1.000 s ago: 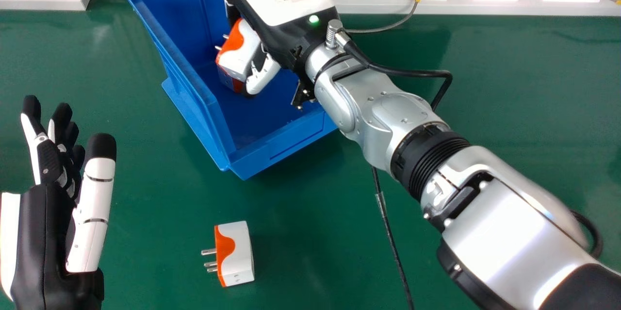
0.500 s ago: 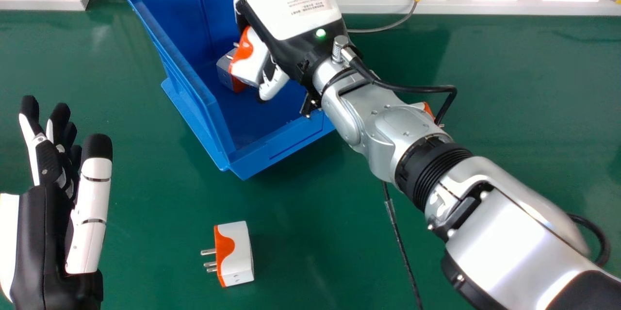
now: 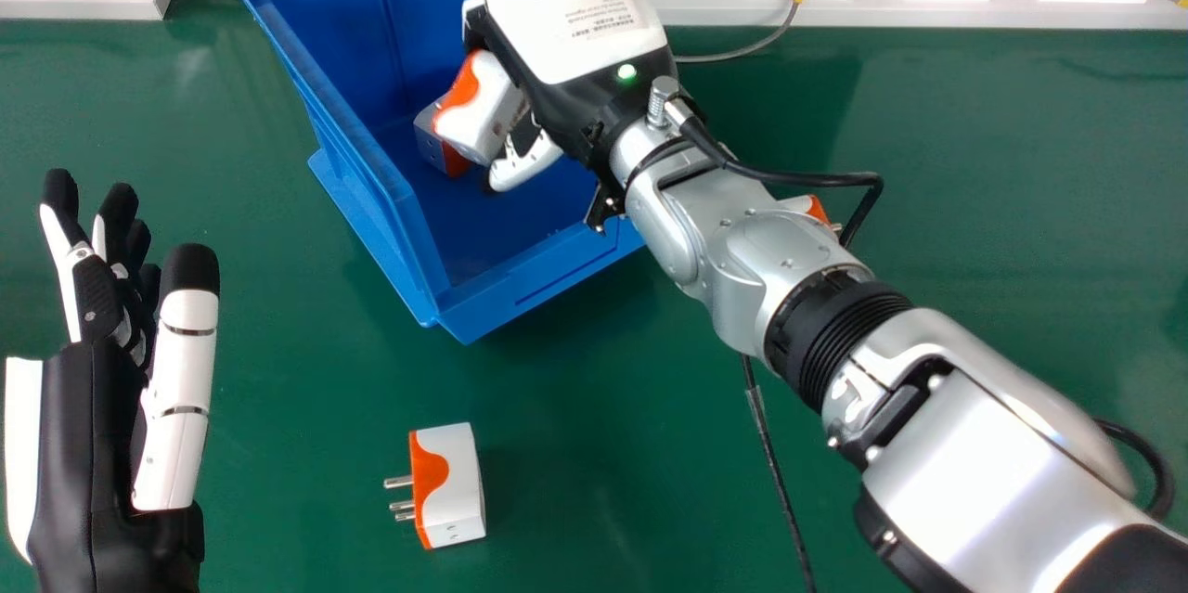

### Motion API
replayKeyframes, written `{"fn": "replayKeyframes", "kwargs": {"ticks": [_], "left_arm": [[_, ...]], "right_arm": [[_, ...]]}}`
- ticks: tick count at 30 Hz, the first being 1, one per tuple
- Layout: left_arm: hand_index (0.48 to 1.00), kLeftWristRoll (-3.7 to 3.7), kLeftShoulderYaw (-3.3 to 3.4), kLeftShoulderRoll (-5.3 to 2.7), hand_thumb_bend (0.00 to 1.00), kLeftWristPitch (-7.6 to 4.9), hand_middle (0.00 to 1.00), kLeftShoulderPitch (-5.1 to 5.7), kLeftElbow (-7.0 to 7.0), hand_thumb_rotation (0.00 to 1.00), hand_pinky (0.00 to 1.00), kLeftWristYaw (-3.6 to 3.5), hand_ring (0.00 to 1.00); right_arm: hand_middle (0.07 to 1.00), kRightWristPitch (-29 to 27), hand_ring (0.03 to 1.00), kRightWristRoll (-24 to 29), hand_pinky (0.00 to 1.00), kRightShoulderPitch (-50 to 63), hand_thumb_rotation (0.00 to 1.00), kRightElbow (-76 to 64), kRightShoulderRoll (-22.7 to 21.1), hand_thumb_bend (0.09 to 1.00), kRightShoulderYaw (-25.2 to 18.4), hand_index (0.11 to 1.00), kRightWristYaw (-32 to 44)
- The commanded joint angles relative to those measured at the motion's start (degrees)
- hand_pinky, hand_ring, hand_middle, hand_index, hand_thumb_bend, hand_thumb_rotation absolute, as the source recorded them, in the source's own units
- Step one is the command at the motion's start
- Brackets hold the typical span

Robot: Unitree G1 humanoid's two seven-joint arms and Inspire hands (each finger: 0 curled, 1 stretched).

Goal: Pick all objects and put in blue box

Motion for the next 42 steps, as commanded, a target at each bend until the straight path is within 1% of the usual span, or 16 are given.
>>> {"fn": "replayKeyframes", "kwargs": {"ticks": [1,2,3,4,8,10,12,15,18,20,23,27,30,36,39,42], "left_arm": [[1.000,-0.03,0.03,0.10,0.54,-1.21,1.00,-0.15,-0.32,0.82,1.00,0.30,1.00],[1.000,0.06,0.00,0.07,0.55,-1.23,1.00,-0.20,-0.29,0.81,1.00,0.34,1.00],[1.000,0.12,-0.06,0.02,0.55,-1.01,1.00,-0.25,-0.34,0.81,1.00,0.40,1.00],[1.000,0.18,-0.12,-0.01,0.55,-0.82,1.00,-0.34,-0.40,0.81,1.00,0.45,1.00],[1.000,0.35,-0.39,-0.09,0.57,-0.39,1.00,-0.39,-0.69,0.81,1.00,0.57,1.00],[1.000,0.89,-0.39,-0.05,0.57,-0.11,1.00,-0.34,-0.74,0.81,1.00,0.94,1.00],[1.000,1.05,-0.50,-0.01,0.59,-0.33,1.00,-0.41,-0.56,0.81,1.00,1.09,1.00],[1.000,0.96,-0.64,-0.13,0.59,-0.49,1.00,-0.46,-0.41,0.81,1.00,1.29,1.00],[1.000,0.83,-0.54,0.22,0.59,-1.10,1.00,-0.46,0.16,0.81,1.00,0.98,1.00],[1.000,1.09,-0.54,0.21,0.59,-1.37,1.00,-0.43,0.38,0.81,1.00,1.07,1.00],[1.000,0.49,-0.63,0.07,0.59,-1.06,1.00,-0.47,0.41,0.80,1.00,0.93,1.00],[1.000,1.19,-0.75,0.20,0.60,-0.93,1.00,-0.57,0.61,0.80,1.00,1.10,1.00],[1.000,0.73,-0.94,0.09,0.61,-0.90,1.00,-0.45,0.56,0.80,1.00,0.92,1.00],[1.000,0.40,-0.94,0.01,0.61,-0.81,1.00,0.10,0.30,0.81,1.00,0.85,1.00],[1.000,0.76,-1.00,0.08,0.62,-0.37,1.00,0.22,0.02,0.81,1.00,1.02,1.00],[1.000,0.40,-1.15,0.25,0.64,-0.62,1.00,0.09,0.09,0.81,1.00,0.68,1.00]], "right_arm": [[0.754,-0.16,0.705,1.11,0.61,-0.88,0.49,-1.93,-0.51,0.658,-0.88,0.779,-1.22],[0.803,-0.21,0.764,1.28,0.69,-0.74,0.55,-2.14,-0.58,0.652,-1.02,0.823,-1.26],[0.803,-0.13,0.764,1.37,0.69,-0.57,0.55,-2.34,-0.63,0.652,-1.02,0.823,-1.47],[0.843,-0.03,0.812,1.45,0.75,-0.44,0.60,-2.50,-0.68,0.640,-0.99,0.859,-1.43],[0.874,-0.31,0.849,1.82,0.80,0.46,0.63,-3.58,-1.07,0.625,-1.23,0.887,-2.13],[0.874,-1.55,0.849,2.25,0.80,1.42,0.63,-4.28,-1.45,0.625,-1.73,0.887,-3.69],[0.936,-2.75,0.923,2.48,0.87,2.49,0.71,-5.17,-1.87,0.571,-2.20,0.939,-5.75],[0.949,-5.26,0.939,2.56,0.88,5.22,0.72,-8.65,-3.32,0.555,-2.82,0.949,-8.61],[0.959,-8.58,0.951,2.57,0.89,10.74,0.74,-16.05,-6.09,0.538,-3.89,0.959,-11.76],[0.967,-11.16,0.961,2.29,0.90,16.02,0.77,-23.23,-8.83,0.512,-4.72,0.967,-14.04],[0.979,-14.65,0.975,2.40,0.90,26.19,0.83,-36.18,-14.02,0.486,-6.30,0.979,-13.52],[0.990,-16.62,0.987,2.15,0.90,39.32,0.91,-50.23,-19.37,0.476,-8.80,0.990,-12.38],[0.996,-17.82,0.995,2.48,0.94,48.02,0.94,-58.31,-22.77,0.463,-11.25,0.996,-11.27],[0.999,-20.62,0.999,5.02,0.96,58.98,0.92,-64.85,-26.78,0.448,-17.72,0.999,-10.23],[1.000,-21.15,0.999,5.23,0.95,61.09,0.91,-64.18,-28.17,0.444,-20.43,1.000,-9.98],[1.000,-21.33,1.000,5.21,0.93,61.58,0.91,-61.78,-29.00,0.457,-22.10,1.000,-9.59]]}}
